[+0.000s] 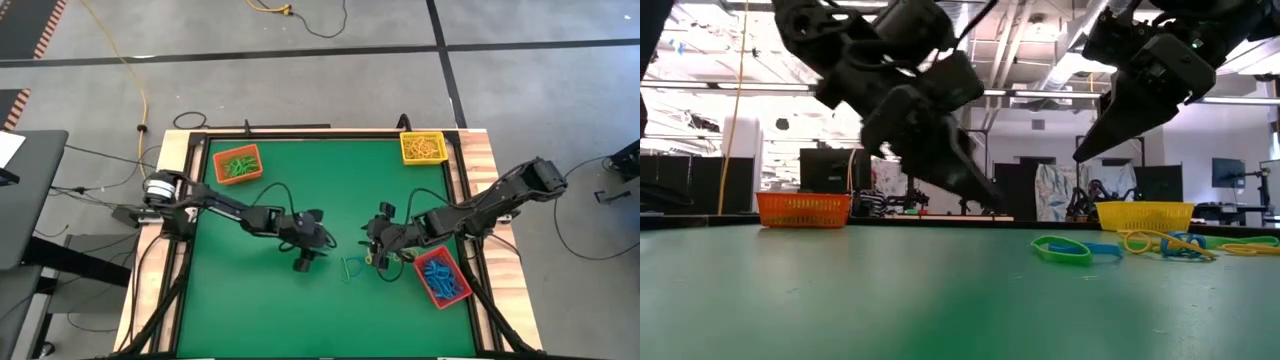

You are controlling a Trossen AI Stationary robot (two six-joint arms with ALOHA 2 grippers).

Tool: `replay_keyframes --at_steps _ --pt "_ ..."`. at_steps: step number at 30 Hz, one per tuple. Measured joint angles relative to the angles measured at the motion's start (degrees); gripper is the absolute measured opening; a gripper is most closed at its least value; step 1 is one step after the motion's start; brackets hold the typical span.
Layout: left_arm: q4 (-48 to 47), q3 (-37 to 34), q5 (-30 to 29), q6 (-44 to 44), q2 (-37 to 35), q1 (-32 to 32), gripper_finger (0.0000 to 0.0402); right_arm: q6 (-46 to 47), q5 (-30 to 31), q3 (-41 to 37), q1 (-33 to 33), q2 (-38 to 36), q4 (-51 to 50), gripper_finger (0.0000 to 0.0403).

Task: Sort rubber bands into baskets
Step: Put the green rubber band into the orange bin

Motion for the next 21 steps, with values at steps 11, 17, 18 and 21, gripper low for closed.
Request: replay_keyframes --at_steps 11,17,18,21 --pt "0.21 10.70 5.98 1.45 12.11 -1.57 0.0180 0.28 0.03 0.00 0.00 0.00 -0.92 0.0219" --pt "0.13 12.48 4.23 1.38 13.83 -1.51 0.0180 0.91 0.07 0.00 0.00 0.00 -2.05 0.0219" --pt "0.13 12.51 4.12 1.42 13.81 -1.51 0.0180 0.91 0.07 0.00 0.00 0.00 -2.07 0.0219" --pt "0.09 12.48 4.07 1.49 13.81 -1.51 0.0175 0.91 0.10 0.00 0.00 0.00 -2.13 0.0219"
